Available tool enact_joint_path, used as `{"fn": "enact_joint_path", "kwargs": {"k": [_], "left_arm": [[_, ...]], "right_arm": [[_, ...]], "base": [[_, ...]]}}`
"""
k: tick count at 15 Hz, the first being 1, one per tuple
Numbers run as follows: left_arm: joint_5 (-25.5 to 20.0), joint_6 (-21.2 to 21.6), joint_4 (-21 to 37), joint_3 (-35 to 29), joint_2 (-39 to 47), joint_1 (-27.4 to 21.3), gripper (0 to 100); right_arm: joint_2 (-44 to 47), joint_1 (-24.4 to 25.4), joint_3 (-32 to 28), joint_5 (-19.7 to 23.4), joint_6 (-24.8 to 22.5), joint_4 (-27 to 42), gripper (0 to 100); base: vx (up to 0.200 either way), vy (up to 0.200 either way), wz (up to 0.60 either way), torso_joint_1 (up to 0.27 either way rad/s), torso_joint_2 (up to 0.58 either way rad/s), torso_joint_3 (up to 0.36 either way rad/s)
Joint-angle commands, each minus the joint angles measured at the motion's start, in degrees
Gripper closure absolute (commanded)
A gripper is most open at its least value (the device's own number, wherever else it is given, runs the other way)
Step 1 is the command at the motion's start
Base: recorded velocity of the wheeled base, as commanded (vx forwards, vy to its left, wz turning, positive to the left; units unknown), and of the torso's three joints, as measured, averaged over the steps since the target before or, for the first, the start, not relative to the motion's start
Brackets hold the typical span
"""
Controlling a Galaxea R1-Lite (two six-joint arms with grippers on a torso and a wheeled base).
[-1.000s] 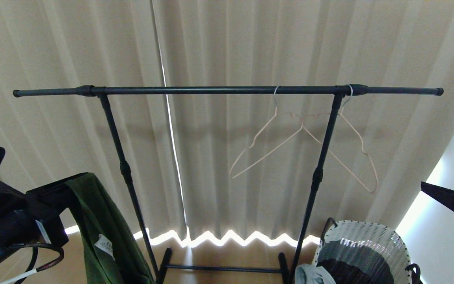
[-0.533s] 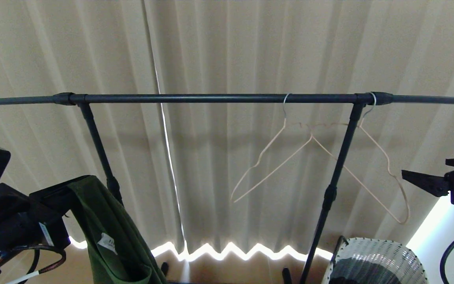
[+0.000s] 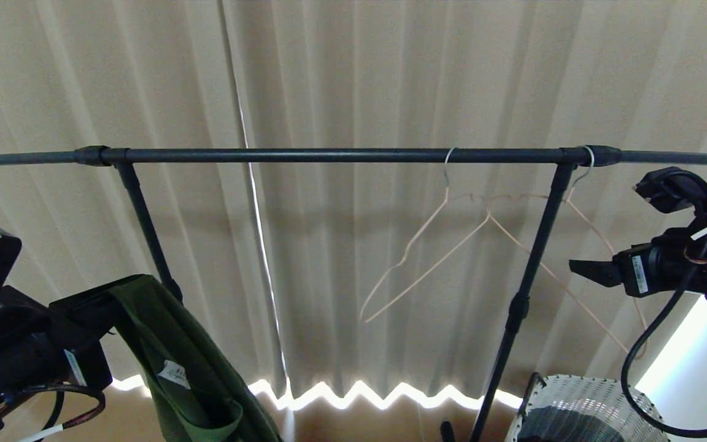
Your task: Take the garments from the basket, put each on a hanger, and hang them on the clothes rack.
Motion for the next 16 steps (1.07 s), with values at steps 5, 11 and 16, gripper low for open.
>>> {"fn": "enact_joint_path", "kwargs": {"k": [5,11,16], "left_arm": [[0.04,0.04,-0.01,0.07,0.36,-0.31,100],[0.04,0.04,-0.01,0.16,1.07,-0.31,100],[0.04,0.04,-0.01,0.51,1.07,-0.31,100]], "right_arm": [[6.9,0.17,-3.3,-0.36,4.1,-0.02,0],[8.84,-0.54,-3.56,-0.45,4.36,-0.2,0],[9.54,-1.59,-3.3,-0.54,4.45,-3.01,100]], "base": [[0.0,0.0,0.0,0.0,0.0,0.0],[0.0,0.0,0.0,0.0,0.0,0.0],[0.0,0.0,0.0,0.0,0.0,0.0]]}}
